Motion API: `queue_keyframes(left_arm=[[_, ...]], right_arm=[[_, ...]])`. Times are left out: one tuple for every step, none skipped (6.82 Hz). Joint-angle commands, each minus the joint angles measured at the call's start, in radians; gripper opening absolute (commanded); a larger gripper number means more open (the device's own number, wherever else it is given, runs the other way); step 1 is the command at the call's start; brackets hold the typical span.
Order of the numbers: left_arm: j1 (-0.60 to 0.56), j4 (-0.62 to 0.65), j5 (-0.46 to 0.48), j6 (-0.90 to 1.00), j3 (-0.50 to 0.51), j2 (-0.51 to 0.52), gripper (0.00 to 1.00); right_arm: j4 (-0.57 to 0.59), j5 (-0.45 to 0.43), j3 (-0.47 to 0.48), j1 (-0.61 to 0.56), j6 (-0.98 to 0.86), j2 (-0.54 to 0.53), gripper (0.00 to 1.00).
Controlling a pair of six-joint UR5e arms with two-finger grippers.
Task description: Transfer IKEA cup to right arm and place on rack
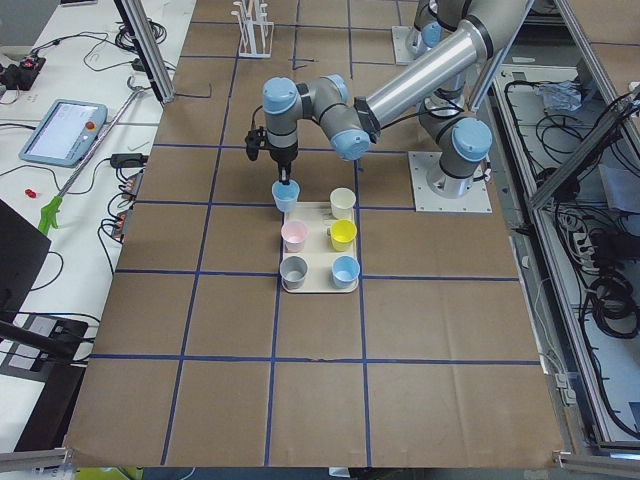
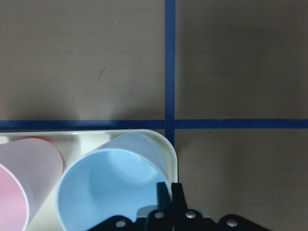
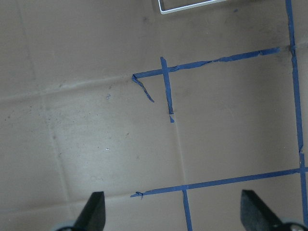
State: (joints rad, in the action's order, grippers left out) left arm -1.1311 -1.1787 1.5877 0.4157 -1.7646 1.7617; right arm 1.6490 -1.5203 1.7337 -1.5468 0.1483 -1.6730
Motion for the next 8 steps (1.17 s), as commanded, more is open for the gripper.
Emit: queue_keyframes(left_arm=[[-0.004, -0.26, -0.003, -0.032, 0.23, 0.014, 0.0], [-0.01, -0.28, -0.036, -0.035, 0.272, 0.025, 0.0], [-0.016, -0.265, -0.084, -0.025, 0.274, 0.038, 0.0], [-0.019, -0.203, -0.2, -0.015, 0.274, 0.044, 0.0], [-0.021, -0.152, -0.339, -0.026, 0.271, 0.042, 0.0], [-0.021, -0.148, -0.433, -0.029, 0.264, 0.038, 0.0], [-0.022, -0.142, -0.507, -0.032, 0.267, 0.042, 0.0], [-0.027, -0.048, -0.597, -0.063, 0.257, 0.047, 0.0]], right_arm=[[0.009, 0.003, 0.0, -0.001, 0.005, -0.004, 1.0], [0.053, 0.018, 0.001, -0.001, 0.005, -0.01, 1.0], [0.159, 0.079, 0.001, -0.001, 0.038, -0.011, 1.0], [0.22, 0.206, 0.003, -0.001, 0.118, -0.007, 1.0], [0.273, 0.286, 0.004, -0.001, 0.182, -0.005, 1.0], [0.273, 0.287, 0.004, -0.001, 0.183, -0.005, 1.0], [0.539, 0.44, 0.103, -0.001, 0.335, -0.011, 1.0], [0.737, 0.51, 0.201, -0.001, 0.45, -0.013, 1.0]])
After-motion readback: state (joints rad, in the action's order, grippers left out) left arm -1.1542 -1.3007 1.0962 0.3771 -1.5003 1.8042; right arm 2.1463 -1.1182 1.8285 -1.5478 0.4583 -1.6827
